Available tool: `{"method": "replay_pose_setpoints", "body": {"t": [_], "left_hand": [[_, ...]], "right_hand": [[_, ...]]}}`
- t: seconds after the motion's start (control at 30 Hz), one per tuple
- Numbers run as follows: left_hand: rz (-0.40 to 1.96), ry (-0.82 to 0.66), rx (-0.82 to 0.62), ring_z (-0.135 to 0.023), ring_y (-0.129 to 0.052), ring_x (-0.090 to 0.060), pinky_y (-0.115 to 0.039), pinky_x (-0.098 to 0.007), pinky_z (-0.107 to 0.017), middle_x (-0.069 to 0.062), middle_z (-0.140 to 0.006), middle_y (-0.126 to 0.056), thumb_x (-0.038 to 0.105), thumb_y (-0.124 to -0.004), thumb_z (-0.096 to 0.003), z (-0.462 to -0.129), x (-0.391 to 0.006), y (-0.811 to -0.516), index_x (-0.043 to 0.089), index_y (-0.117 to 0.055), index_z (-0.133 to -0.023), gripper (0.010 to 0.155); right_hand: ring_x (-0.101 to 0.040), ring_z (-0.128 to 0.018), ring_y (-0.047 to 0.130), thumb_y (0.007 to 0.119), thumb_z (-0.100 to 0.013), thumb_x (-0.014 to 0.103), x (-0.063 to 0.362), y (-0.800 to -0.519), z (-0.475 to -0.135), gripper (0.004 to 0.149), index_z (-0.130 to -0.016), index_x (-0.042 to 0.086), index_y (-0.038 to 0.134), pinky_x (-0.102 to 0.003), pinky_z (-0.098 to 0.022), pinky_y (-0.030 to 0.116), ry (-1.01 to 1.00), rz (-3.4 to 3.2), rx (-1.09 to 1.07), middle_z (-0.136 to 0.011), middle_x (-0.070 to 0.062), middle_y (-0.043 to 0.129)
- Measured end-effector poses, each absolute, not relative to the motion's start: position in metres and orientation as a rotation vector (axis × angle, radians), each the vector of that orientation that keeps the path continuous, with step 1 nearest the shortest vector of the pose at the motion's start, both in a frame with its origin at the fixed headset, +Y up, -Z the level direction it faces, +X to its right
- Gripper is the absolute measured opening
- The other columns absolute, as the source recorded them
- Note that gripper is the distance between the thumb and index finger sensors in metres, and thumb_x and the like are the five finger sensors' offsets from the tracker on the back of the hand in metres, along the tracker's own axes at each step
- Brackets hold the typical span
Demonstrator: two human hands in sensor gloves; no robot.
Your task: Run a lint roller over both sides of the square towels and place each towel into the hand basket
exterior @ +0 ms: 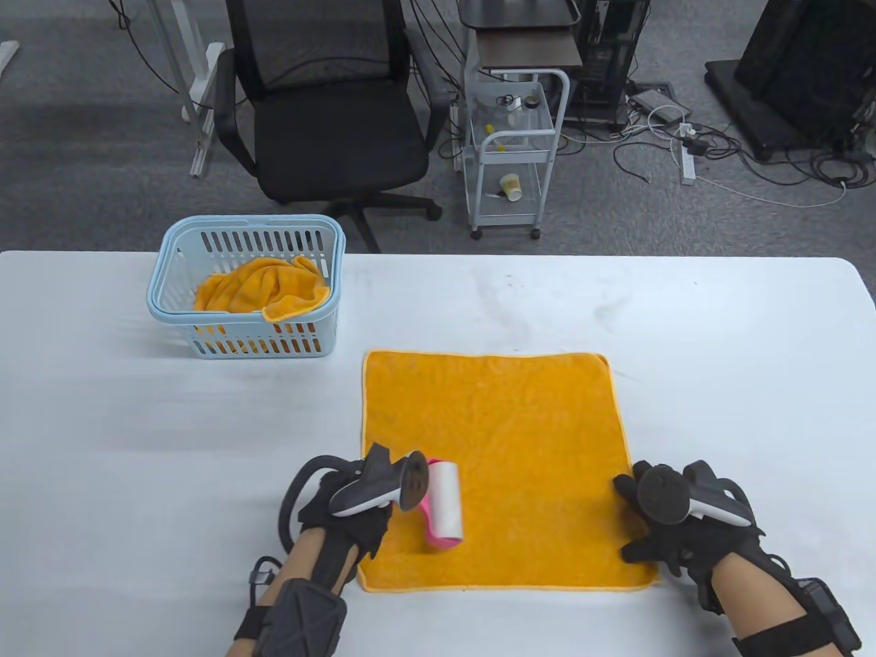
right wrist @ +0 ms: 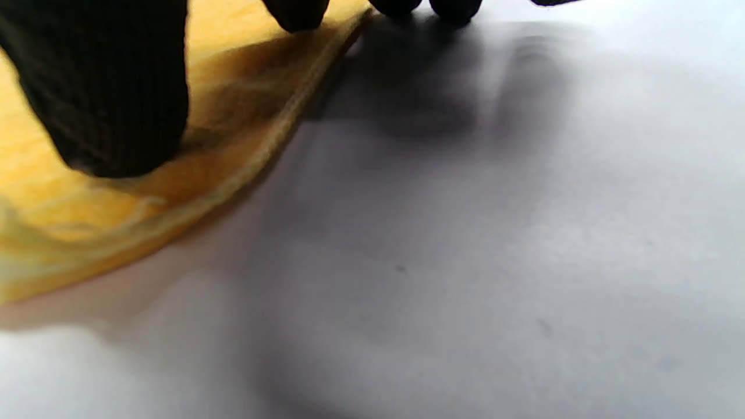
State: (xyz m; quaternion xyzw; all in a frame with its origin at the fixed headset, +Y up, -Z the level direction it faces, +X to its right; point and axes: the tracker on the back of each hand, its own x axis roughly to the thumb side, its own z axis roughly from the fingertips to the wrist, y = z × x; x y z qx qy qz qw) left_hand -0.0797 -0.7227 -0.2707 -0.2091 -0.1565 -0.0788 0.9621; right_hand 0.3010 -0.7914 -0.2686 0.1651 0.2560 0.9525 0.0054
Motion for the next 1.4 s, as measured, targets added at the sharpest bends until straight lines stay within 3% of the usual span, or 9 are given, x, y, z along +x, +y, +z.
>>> {"method": "replay_pose_setpoints", "body": {"t": [0.17, 0.3, 0.43, 0.6, 0.77, 0.93, 1.13, 1.27, 1.4], "left_hand": [[-0.118, -0.401, -0.390, -0.071, -0.099, -0.020, -0.088, -0.048, -0.057, 0.009, -0.089, -0.083, 0.040, -0.086, -0.0491, -0.293, -0.025, -0.743, 0.038, -0.057, -0.096, 0.055], [-0.183, -0.363, -0.391, -0.072, -0.098, -0.023, -0.085, -0.050, -0.058, 0.008, -0.090, -0.084, 0.039, -0.085, -0.0493, -0.305, -0.020, -0.757, 0.038, -0.059, -0.095, 0.053], [-0.407, -0.269, -0.352, -0.076, -0.099, -0.022, -0.083, -0.054, -0.062, 0.011, -0.090, -0.085, 0.037, -0.085, -0.0496, -0.312, -0.049, -0.754, 0.044, -0.065, -0.088, 0.043], [-0.593, -0.067, -0.398, -0.083, -0.097, -0.023, -0.079, -0.057, -0.066, 0.011, -0.094, -0.083, 0.034, -0.085, -0.0499, -0.319, -0.117, -0.741, 0.046, -0.069, -0.084, 0.040], [-0.502, 0.049, -0.405, -0.081, -0.094, -0.024, -0.077, -0.058, -0.066, 0.010, -0.093, -0.083, 0.033, -0.086, -0.0500, -0.323, -0.162, -0.726, 0.044, -0.068, -0.087, 0.043], [-0.167, -0.121, -0.382, -0.076, -0.096, -0.022, -0.083, -0.053, -0.060, 0.009, -0.092, -0.082, 0.037, -0.087, -0.0492, -0.334, -0.114, -0.724, 0.041, -0.062, -0.094, 0.051], [-0.126, -0.286, -0.363, -0.074, -0.098, -0.020, -0.088, -0.047, -0.058, 0.009, -0.091, -0.083, 0.042, -0.085, -0.0484, -0.345, -0.042, -0.748, 0.039, -0.059, -0.095, 0.054], [-0.286, -0.211, -0.332, -0.074, -0.097, -0.021, -0.085, -0.050, -0.058, 0.009, -0.090, -0.084, 0.040, -0.084, -0.0493, -0.351, -0.059, -0.755, 0.041, -0.061, -0.093, 0.049], [-0.473, -0.035, -0.348, -0.080, -0.096, -0.024, -0.082, -0.055, -0.062, 0.009, -0.093, -0.082, 0.034, -0.084, -0.0508, -0.354, -0.105, -0.744, 0.044, -0.065, -0.088, 0.043]], "right_hand": [[-0.053, -0.106, 0.029, 0.088, -0.042, 0.062, 0.301, -0.792, -0.269, 0.101, -0.115, 0.020, 0.031, -0.075, -0.069, 0.041, 0.801, 2.980, 0.514, -0.117, -0.021, 0.023], [-0.053, -0.106, 0.029, 0.088, -0.042, 0.062, 0.302, -0.792, -0.269, 0.101, -0.115, 0.020, 0.031, -0.075, -0.069, 0.041, 0.803, 2.978, 0.517, -0.117, -0.021, 0.024], [-0.053, -0.106, 0.028, 0.088, -0.042, 0.062, 0.302, -0.792, -0.269, 0.101, -0.115, 0.020, 0.031, -0.075, -0.069, 0.041, 0.803, 2.976, 0.516, -0.117, -0.021, 0.023], [-0.053, -0.106, 0.029, 0.088, -0.042, 0.061, 0.302, -0.792, -0.269, 0.101, -0.115, 0.020, 0.032, -0.075, -0.069, 0.041, 0.803, 2.977, 0.516, -0.117, -0.021, 0.024], [-0.053, -0.106, 0.029, 0.088, -0.042, 0.061, 0.302, -0.792, -0.269, 0.101, -0.115, 0.020, 0.032, -0.075, -0.069, 0.041, 0.803, 2.976, 0.515, -0.117, -0.021, 0.024], [-0.053, -0.106, 0.028, 0.088, -0.042, 0.061, 0.302, -0.792, -0.269, 0.101, -0.115, 0.020, 0.032, -0.075, -0.069, 0.041, 0.803, 2.973, 0.513, -0.117, -0.021, 0.024], [-0.053, -0.106, 0.028, 0.088, -0.042, 0.061, 0.303, -0.792, -0.269, 0.101, -0.115, 0.020, 0.032, -0.075, -0.069, 0.041, 0.802, 2.972, 0.508, -0.117, -0.021, 0.023], [-0.053, -0.106, 0.028, 0.088, -0.043, 0.061, 0.303, -0.792, -0.269, 0.100, -0.115, 0.020, 0.032, -0.075, -0.069, 0.041, 0.802, 2.967, 0.509, -0.117, -0.021, 0.023], [-0.053, -0.106, 0.028, 0.088, -0.043, 0.061, 0.303, -0.792, -0.269, 0.100, -0.115, 0.020, 0.032, -0.075, -0.069, 0.041, 0.802, 2.967, 0.511, -0.117, -0.021, 0.023]]}}
